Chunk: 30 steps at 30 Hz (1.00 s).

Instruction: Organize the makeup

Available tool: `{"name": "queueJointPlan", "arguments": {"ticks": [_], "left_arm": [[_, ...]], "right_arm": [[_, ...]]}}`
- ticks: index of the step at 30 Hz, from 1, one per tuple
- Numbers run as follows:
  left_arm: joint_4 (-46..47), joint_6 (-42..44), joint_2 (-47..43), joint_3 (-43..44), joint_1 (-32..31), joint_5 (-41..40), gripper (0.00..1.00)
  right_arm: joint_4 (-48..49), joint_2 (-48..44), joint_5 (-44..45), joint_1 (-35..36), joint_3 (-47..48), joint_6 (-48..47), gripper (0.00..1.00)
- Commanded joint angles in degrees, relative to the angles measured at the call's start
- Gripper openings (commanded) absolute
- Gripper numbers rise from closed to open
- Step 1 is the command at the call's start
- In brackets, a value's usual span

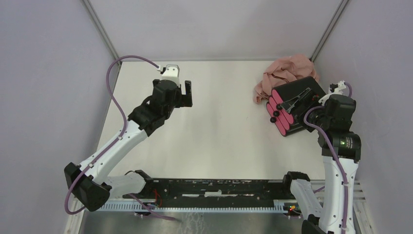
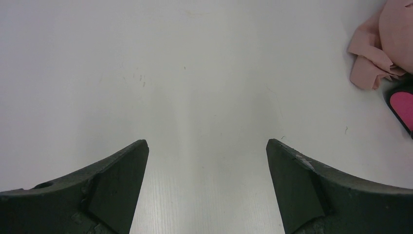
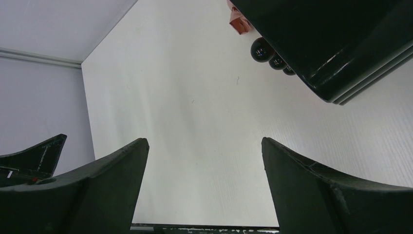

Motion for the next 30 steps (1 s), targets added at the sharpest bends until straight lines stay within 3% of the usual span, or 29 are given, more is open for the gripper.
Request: {"name": "queueJointPlan", "arguments": {"ticks": [1, 30], "left_arm": [[2.54, 0.6, -0.31, 0.96, -0.26, 0.78, 0.98], [2.8, 0.23, -1.3, 0.82, -0.26, 0.67, 0.98]], "right_arm": [[2.37, -0.62, -0.28, 0.2, -0.21, 0.38, 0.93], [2.3, -0.81, -0.1, 0.2, -0.41, 0.3, 0.93]]}}
